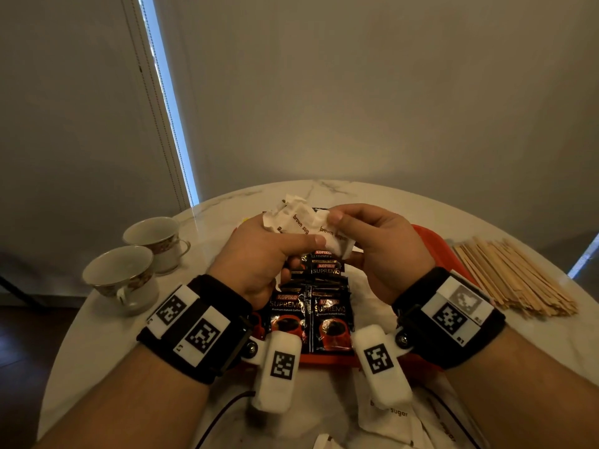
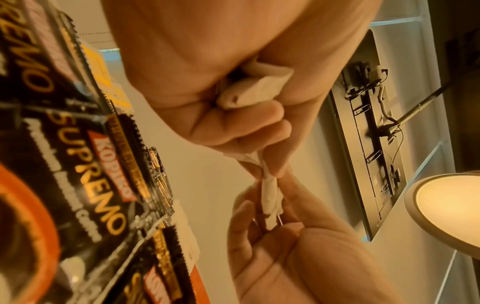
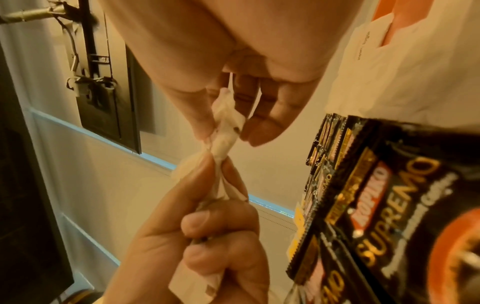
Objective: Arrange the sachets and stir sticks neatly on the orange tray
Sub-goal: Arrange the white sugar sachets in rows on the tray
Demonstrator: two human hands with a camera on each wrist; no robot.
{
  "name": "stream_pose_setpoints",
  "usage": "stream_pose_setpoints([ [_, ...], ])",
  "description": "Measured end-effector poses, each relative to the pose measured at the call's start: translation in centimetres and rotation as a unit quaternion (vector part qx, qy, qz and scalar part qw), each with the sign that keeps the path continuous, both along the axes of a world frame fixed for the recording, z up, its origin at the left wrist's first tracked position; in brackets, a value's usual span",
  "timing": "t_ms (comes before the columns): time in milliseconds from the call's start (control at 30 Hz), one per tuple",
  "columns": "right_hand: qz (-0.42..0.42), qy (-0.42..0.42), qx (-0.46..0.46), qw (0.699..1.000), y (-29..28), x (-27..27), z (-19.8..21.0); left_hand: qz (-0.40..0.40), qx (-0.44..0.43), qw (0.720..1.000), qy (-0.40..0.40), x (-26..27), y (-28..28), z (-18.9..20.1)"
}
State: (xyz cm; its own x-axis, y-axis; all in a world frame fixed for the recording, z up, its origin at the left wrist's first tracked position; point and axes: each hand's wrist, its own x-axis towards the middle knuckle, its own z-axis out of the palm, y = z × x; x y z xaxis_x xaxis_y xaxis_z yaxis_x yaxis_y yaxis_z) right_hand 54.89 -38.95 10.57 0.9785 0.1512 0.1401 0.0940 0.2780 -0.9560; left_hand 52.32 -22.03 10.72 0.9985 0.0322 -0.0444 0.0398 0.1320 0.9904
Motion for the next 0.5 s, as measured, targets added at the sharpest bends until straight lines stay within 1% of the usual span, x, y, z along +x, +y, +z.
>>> stream_pose_setpoints([
  [67, -0.002, 0.011, 0.010, 1.000, -0.5, 0.2, 0.3, 0.004, -0.015, 1.000, 0.009, 0.2, 0.2, 0.0],
  [167, 0.056, 0.039, -0.028, 0.997, -1.2, 0.2, 0.4, 0.028, -0.036, 0.999, 0.013, 0.6, 0.5, -0.1],
  [200, 0.064, 0.046, -0.045, 0.996, -1.2, 0.2, 0.4, 0.038, -0.038, 0.998, 0.013, 0.7, 0.6, -0.2],
  [267, 0.048, 0.052, -0.062, 0.996, -1.2, 0.3, 0.3, 0.051, -0.043, 0.998, 0.020, 0.9, 0.6, -0.4],
  [400, -0.004, 0.068, -0.065, 0.996, -1.4, 0.4, -0.1, 0.061, -0.054, 0.996, 0.031, 1.2, 0.9, -0.5],
  [500, 0.011, 0.078, -0.052, 0.996, -1.2, 0.3, -0.4, 0.056, -0.058, 0.996, 0.031, 1.4, 1.0, -0.6],
])
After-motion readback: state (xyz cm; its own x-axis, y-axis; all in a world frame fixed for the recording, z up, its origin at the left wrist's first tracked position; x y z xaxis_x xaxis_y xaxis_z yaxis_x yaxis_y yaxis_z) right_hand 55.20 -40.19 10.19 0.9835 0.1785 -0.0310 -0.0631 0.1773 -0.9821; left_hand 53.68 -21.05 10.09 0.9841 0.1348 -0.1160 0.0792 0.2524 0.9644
